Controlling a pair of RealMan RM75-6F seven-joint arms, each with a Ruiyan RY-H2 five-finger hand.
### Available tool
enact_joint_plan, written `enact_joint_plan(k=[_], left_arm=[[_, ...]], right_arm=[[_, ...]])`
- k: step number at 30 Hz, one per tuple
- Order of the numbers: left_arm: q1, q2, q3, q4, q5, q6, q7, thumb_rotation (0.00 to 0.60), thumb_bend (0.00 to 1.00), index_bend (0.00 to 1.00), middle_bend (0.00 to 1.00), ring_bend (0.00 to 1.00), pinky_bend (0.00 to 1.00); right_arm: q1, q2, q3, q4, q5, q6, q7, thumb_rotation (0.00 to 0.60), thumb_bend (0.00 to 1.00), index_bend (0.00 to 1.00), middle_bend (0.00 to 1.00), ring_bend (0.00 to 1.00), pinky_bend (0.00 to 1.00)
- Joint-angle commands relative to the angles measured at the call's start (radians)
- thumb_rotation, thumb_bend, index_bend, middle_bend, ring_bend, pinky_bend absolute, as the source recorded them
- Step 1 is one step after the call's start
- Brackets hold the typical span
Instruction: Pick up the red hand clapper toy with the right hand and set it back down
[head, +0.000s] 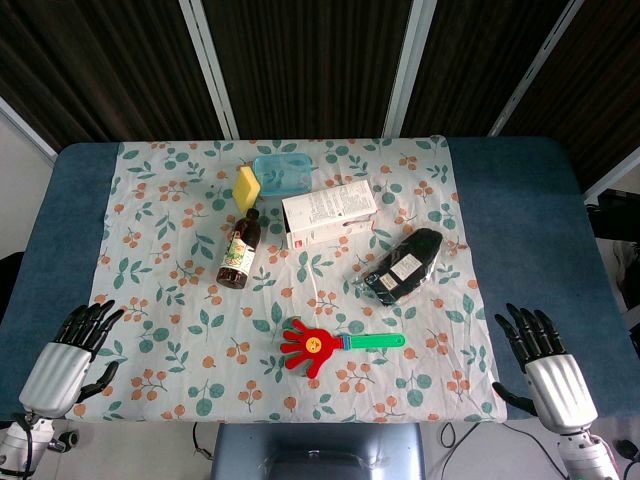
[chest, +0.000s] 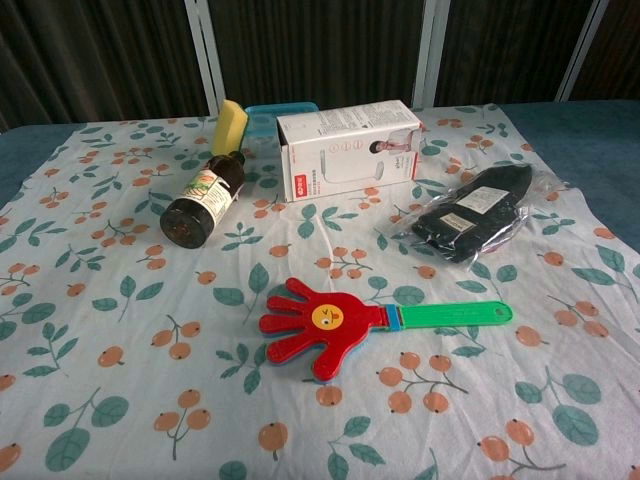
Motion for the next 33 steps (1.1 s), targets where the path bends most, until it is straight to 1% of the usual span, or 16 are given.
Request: enact_joint_plan(k=[1,6,9,13,17,20,23,26,28,30,32,33], left_arm=[[0.000,-0.001,0.000,0.000,0.000,0.000,0.001,0.600,0.38,0.00,0.00,0.00,0.08],[0.000,0.002,0.000,0.000,-0.003,0.000,-0.005,0.600,0.38,0.00,0.00,0.00,0.08],[0.002,0.006,-0.001,-0.001,-0.004,0.003,-0.014,0.600,0.38,0.00,0.00,0.00,0.08],[0.000,0.011,0.002,0.001,0.001,0.006,-0.031,0.600,0.38,0.00,0.00,0.00,0.08],[0.003,0.017,0.004,0.004,0.012,0.020,-0.051,0.600,0.38,0.00,0.00,0.00,0.08],[0.006,0.021,0.006,0.008,0.021,0.032,-0.063,0.600,0.38,0.00,0.00,0.00,0.08],[0.009,0.027,0.009,0.011,0.027,0.043,-0.079,0.600,0.38,0.00,0.00,0.00,0.08],[0.011,0.032,0.011,0.013,0.031,0.049,-0.092,0.600,0.38,0.00,0.00,0.00,0.08],[0.012,0.035,0.011,0.015,0.032,0.054,-0.100,0.600,0.38,0.00,0.00,0.00,0.08],[0.014,0.038,0.012,0.016,0.034,0.059,-0.107,0.600,0.38,0.00,0.00,0.00,0.08],[0.014,0.038,0.012,0.020,0.036,0.061,-0.113,0.600,0.38,0.00,0.00,0.00,0.08],[0.015,0.038,0.013,0.021,0.037,0.062,-0.114,0.600,0.38,0.00,0.00,0.00,0.08]], right_arm=[[0.000,0.000,-0.001,0.000,0.000,-0.001,0.002,0.600,0.22,0.00,0.00,0.00,0.00],[0.011,-0.016,0.000,0.006,0.005,-0.026,-0.003,0.600,0.22,0.00,0.00,0.00,0.00],[0.036,-0.046,0.004,0.013,0.013,-0.073,-0.004,0.600,0.22,0.00,0.00,0.00,0.00],[0.105,-0.103,0.025,0.015,0.040,-0.189,-0.018,0.600,0.22,0.00,0.00,0.00,0.00],[0.200,-0.173,0.063,-0.002,0.116,-0.358,-0.043,0.600,0.22,0.00,0.00,0.00,0.00],[0.258,-0.233,0.094,-0.004,0.185,-0.455,-0.069,0.600,0.22,0.04,0.00,0.00,0.00],[0.295,-0.297,0.115,0.013,0.227,-0.498,-0.122,0.600,0.22,0.06,0.00,0.00,0.00],[0.318,-0.357,0.131,0.034,0.269,-0.518,-0.182,0.600,0.22,0.06,0.00,0.00,0.00],[0.332,-0.391,0.142,0.047,0.298,-0.529,-0.207,0.600,0.22,0.09,0.00,0.00,0.00],[0.349,-0.425,0.154,0.067,0.328,-0.541,-0.239,0.600,0.22,0.13,0.00,0.00,0.00],[0.364,-0.454,0.164,0.093,0.355,-0.548,-0.270,0.600,0.22,0.19,0.00,0.00,0.00],[0.369,-0.465,0.168,0.103,0.367,-0.550,-0.278,0.600,0.23,0.24,0.00,0.00,0.00]])
